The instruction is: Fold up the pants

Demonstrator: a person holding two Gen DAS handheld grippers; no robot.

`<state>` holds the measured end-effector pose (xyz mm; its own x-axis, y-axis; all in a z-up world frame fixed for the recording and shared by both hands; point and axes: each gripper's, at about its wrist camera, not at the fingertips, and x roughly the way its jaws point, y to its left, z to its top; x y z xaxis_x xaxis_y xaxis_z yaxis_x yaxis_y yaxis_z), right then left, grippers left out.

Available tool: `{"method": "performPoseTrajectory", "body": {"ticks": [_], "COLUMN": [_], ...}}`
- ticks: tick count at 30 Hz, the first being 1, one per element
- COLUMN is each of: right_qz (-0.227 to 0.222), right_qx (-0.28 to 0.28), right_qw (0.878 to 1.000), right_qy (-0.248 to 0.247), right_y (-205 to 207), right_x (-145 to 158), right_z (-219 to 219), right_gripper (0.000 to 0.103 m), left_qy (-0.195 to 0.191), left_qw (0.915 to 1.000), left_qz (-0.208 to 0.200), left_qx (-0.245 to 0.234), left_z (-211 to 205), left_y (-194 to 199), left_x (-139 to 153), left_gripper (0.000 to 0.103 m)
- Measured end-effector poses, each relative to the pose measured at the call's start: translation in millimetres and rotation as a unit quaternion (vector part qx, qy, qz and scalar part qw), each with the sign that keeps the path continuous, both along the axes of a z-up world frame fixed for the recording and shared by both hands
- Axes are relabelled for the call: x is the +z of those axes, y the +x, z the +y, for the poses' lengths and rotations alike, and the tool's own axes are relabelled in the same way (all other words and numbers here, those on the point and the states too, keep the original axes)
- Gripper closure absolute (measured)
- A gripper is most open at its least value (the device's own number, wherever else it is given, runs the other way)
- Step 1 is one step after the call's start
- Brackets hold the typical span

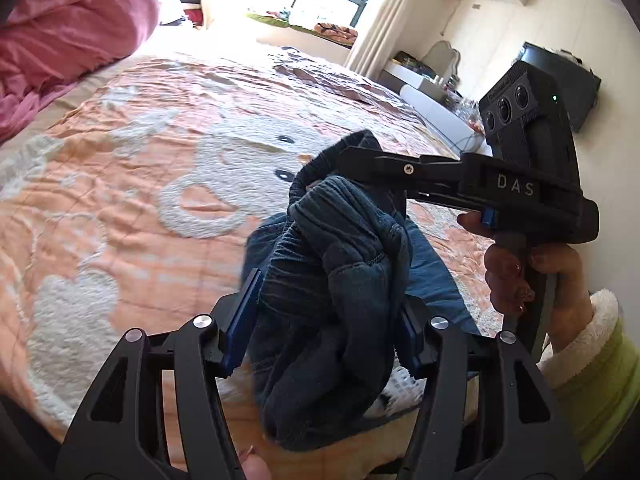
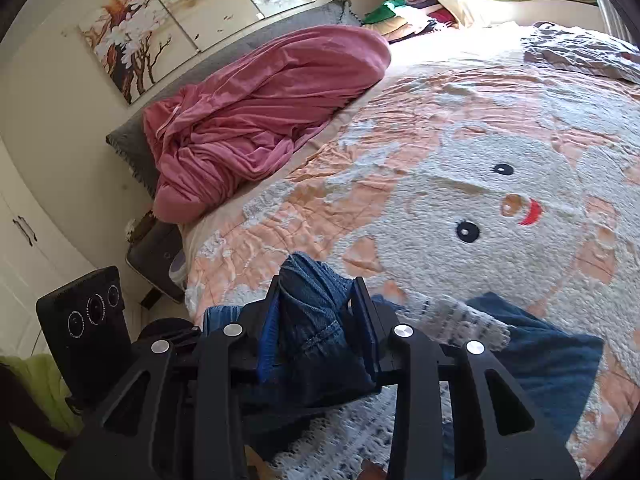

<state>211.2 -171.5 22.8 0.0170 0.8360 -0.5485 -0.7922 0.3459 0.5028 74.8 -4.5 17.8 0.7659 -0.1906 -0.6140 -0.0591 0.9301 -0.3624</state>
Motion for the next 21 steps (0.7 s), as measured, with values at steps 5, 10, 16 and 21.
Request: {"method": "performPoseTrajectory", "body": {"ticks": [5,10,16,21], "right_qz": [0.013,0.062,0.039,0.024], "right_qx": [-0.039,-0.106,-0.113,-0.128], "right_qw": [0.999,0.992,0.992,0.987], "right_qy": [0.012,0.025,-0.032,-0.1], "right_y": [14,27,6,-1], "right_x": [-13,-26,-25,-37], "right_z": [-41,-78,-66,-55], "right_gripper": [0.06,0.031,0.018,0.012], "left_qy": [0.015,0.011,0.01,0.021], "left_qw": [0.9994,0.9977,0.9905,0.9851], "left_qz": [0.0,-0.007,-0.044,-0.043], "left_qx": [-0.03,-0.067,-0.13,-0.165], "left_z": [-38,-54,-74,-88], "left_y": [16,22,11,9], "left_x": [-5,-21,-24,-31], "left_gripper": [0.051,0.043,0.034,0.031]}}
